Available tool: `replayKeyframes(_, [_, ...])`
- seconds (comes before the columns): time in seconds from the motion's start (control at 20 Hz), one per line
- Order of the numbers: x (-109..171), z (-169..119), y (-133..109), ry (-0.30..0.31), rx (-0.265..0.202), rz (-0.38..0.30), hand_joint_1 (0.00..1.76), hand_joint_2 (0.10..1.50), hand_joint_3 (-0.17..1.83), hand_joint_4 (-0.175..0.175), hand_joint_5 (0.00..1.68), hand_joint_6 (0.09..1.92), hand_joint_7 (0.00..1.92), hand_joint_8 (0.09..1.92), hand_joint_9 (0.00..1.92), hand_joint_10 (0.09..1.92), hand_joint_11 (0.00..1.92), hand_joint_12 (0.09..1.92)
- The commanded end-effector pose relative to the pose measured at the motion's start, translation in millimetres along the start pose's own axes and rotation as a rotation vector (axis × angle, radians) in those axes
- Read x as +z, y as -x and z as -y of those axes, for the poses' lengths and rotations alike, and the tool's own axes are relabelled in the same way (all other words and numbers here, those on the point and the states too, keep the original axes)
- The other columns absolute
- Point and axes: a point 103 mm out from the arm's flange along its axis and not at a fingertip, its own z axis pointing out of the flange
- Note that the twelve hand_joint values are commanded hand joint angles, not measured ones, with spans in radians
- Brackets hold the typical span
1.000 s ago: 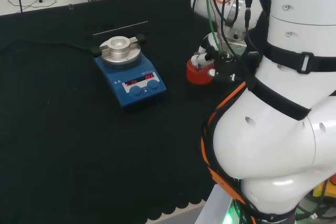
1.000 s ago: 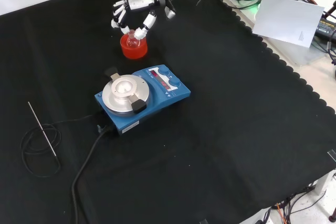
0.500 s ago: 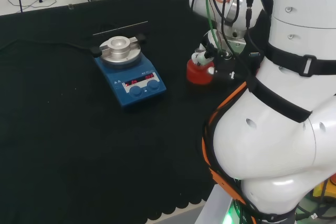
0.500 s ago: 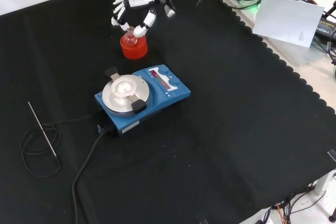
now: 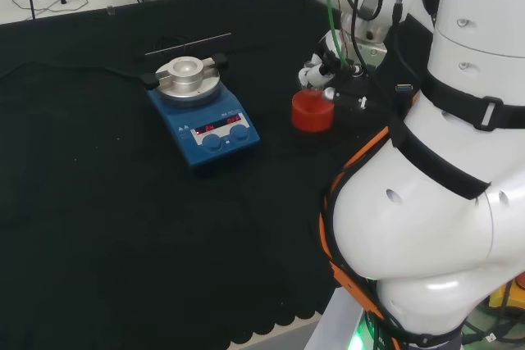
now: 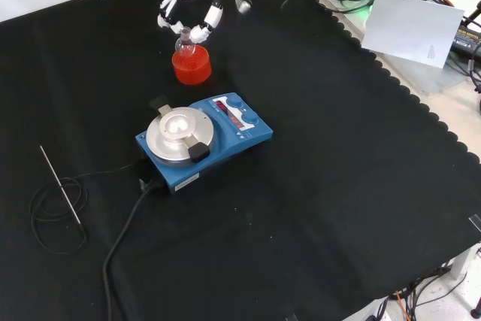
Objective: Pick up the round-bottom flask.
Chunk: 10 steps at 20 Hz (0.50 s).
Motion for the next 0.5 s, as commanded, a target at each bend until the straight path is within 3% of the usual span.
replayKeyframes(0.05, [-20, 6, -14, -0.021, 0.0, 0.007, 1.08, 0.76, 0.81, -0.031, 0.94, 1.3, 0.49, 0.68, 0.65, 0.65, 0.2, 1.33])
replayKeyframes(0.5, [-42, 13, -43, -0.02, -0.043, 0.019, 1.08, 0.75, 0.84, -0.043, 0.95, 1.31, 0.49, 0.68, 0.65, 0.65, 0.21, 1.33])
